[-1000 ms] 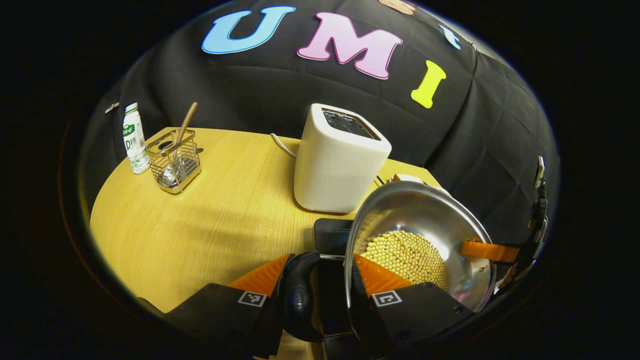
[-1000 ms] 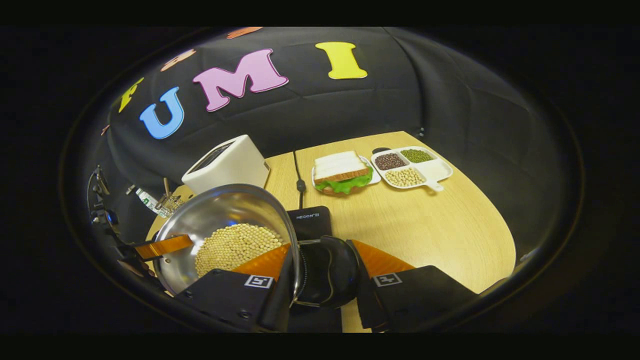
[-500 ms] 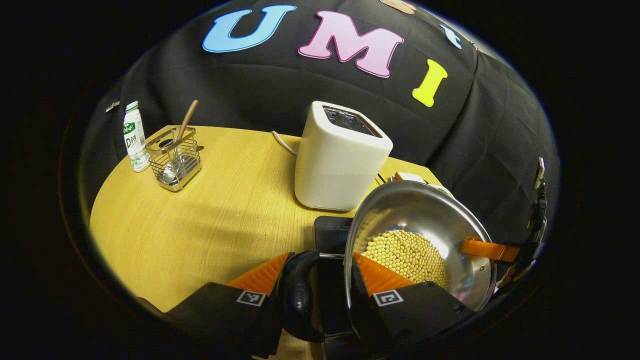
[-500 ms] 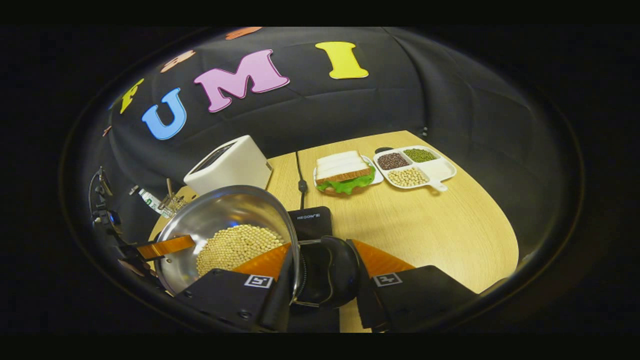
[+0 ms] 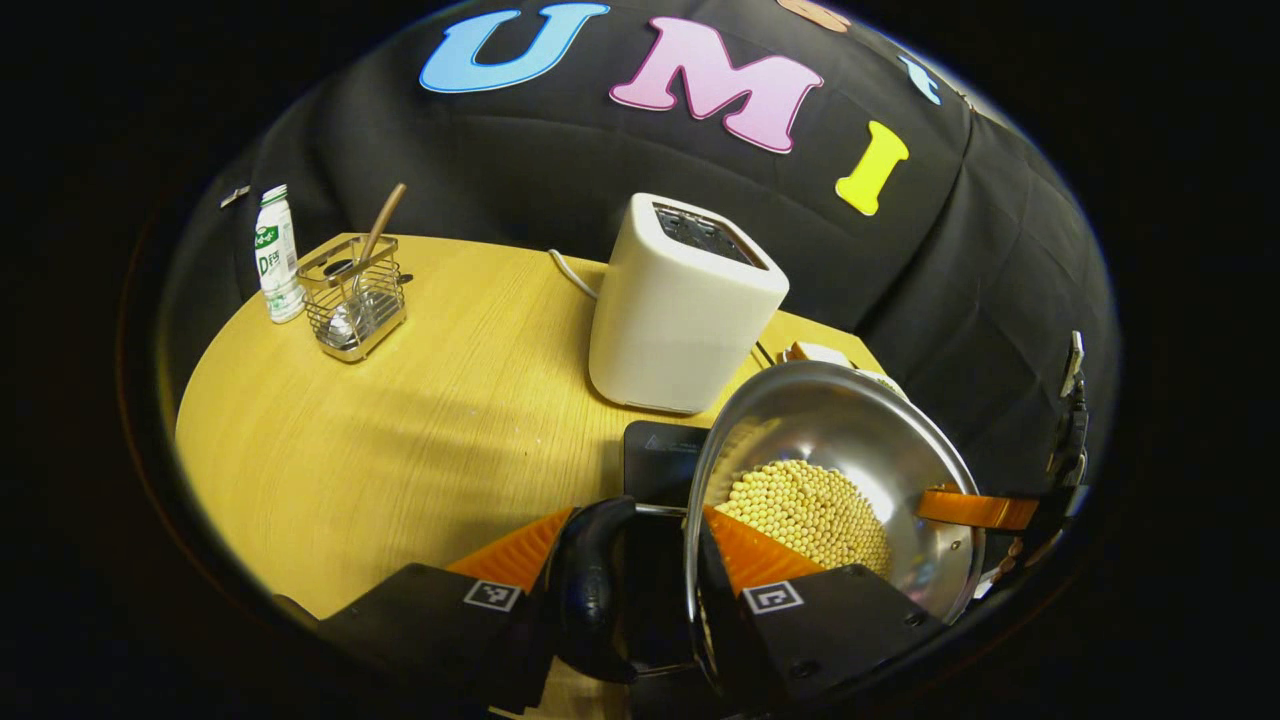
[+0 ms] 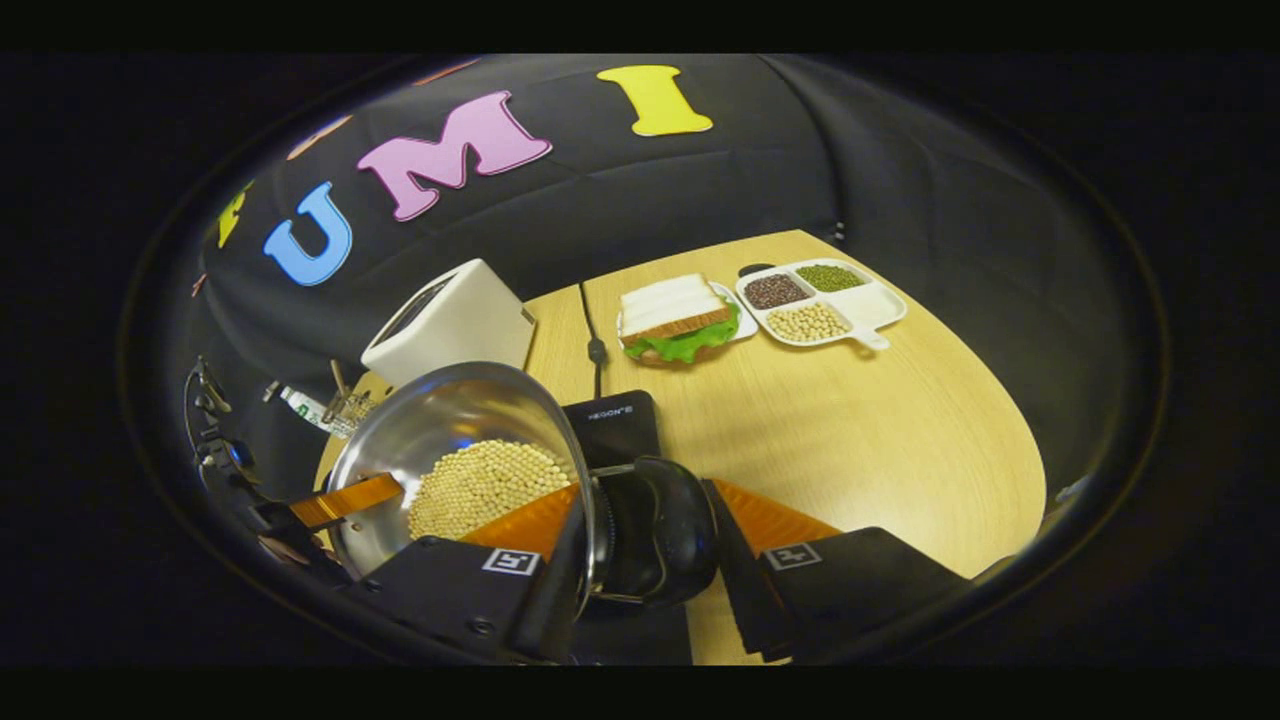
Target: First push the handle of the pot to place it horizontally, then grasp the pot with both hands and set it on the induction cooktop.
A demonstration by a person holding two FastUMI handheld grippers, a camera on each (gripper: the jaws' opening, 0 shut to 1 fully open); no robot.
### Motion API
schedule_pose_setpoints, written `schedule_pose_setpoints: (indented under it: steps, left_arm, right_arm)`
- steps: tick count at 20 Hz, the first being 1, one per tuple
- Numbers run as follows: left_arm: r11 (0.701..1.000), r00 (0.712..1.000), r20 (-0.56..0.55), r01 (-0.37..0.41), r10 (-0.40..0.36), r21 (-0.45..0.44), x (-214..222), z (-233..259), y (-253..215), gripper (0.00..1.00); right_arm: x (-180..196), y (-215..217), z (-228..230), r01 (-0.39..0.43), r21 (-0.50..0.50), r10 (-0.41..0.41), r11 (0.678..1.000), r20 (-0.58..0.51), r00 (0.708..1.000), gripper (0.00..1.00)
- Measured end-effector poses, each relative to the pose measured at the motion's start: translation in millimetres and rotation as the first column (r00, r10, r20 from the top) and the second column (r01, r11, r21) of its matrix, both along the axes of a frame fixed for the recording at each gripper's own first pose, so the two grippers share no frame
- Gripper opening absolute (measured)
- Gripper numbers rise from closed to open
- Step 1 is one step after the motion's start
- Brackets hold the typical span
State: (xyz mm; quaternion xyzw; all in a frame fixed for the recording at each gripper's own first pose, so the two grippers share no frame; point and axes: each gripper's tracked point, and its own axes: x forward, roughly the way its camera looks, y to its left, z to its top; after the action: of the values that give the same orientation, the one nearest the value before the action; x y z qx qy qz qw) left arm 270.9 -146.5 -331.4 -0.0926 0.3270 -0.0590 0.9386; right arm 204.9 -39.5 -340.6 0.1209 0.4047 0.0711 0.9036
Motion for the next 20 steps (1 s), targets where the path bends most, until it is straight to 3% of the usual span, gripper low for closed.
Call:
schedule_pose_setpoints:
  steps: [1,2,3,7,11,16,20]
  left_arm:
    - [1.000,1.000,-0.002,-0.019,0.019,0.015,-1,2,3,0.75]
    - [0.998,0.999,-0.003,-0.044,0.044,0.034,0,4,6,0.78]
    - [0.997,0.998,-0.008,-0.061,0.061,0.044,-3,6,8,0.96]
    - [0.990,0.992,0.014,-0.126,0.126,0.068,-21,40,17,0.96]
    - [0.977,0.975,0.152,-0.183,0.165,0.112,-41,115,29,0.95]
    - [0.962,0.931,0.300,-0.250,0.207,0.110,-90,198,45,0.95]
    - [0.958,0.911,0.369,-0.250,0.185,0.138,-133,224,61,0.95]
  right_arm:
    - [0,2,4,-0.008,-0.003,0.008,1.000,0.014,1.000,0.76]
    - [-2,2,9,-0.016,-0.011,0.016,1.000,0.021,1.000,0.78]
    - [-5,4,13,-0.031,-0.016,0.032,0.999,0.023,0.999,1.00]
    - [-13,-4,49,-0.044,-0.062,0.050,0.997,0.091,0.995,0.99]
    - [-17,-25,105,-0.020,-0.131,0.049,0.991,0.223,0.974,0.99]
    - [-31,-49,191,0.050,-0.162,0.020,0.985,0.403,0.915,0.99]
    - [-55,-51,254,0.110,-0.102,-0.041,0.989,0.525,0.850,0.99]
